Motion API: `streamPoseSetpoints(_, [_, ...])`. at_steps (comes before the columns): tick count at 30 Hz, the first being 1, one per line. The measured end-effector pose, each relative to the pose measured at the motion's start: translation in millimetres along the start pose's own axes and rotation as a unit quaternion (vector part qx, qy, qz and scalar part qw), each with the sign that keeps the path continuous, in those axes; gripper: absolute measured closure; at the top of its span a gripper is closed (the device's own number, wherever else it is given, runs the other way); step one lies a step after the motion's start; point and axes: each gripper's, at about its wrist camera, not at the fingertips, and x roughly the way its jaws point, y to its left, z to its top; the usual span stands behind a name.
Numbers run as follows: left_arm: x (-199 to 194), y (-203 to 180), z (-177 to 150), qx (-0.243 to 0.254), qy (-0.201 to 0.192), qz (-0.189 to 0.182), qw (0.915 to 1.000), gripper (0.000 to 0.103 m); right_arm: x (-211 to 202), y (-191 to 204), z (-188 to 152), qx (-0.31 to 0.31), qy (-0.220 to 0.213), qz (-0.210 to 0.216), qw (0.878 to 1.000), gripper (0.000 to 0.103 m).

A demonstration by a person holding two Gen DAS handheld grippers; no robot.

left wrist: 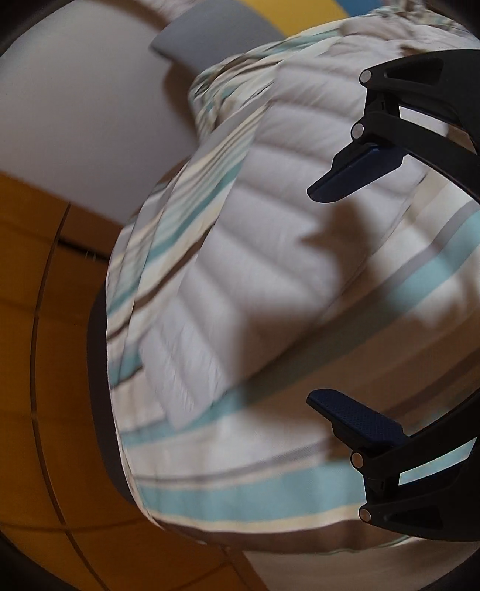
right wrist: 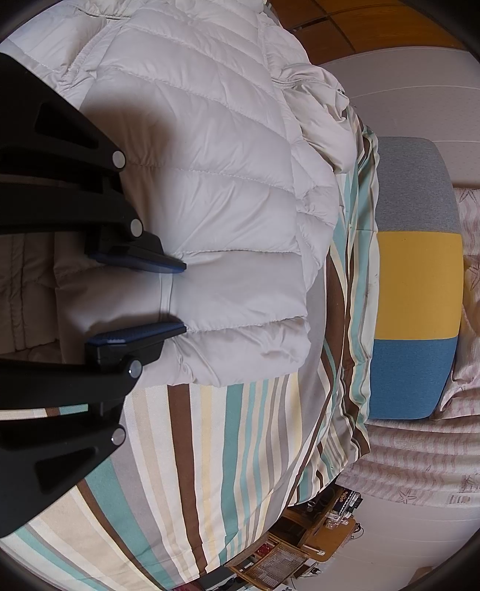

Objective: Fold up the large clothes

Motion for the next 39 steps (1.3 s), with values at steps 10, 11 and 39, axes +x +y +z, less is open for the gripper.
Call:
streamPoseSetpoints(10, [35, 27, 21, -0.068, 0.013, 0.018, 0.9974, 0.003, 0, 0, 0, 0.0, 0.0, 0.0, 1.0, 0.076])
streamPoseSetpoints(11, [39, 28, 23, -0.078, 0.016, 0.016, 0.9967, 0.006, 0, 0, 0, 0.0, 0.0, 0.0, 1.0, 0.076])
streamPoseSetpoints(39, [-49, -81, 3, 0.097, -0.196, 0.01, 0.9758, 0.093, -1, 2, -1, 0.0, 0.0, -0.002, 1.0, 0.076])
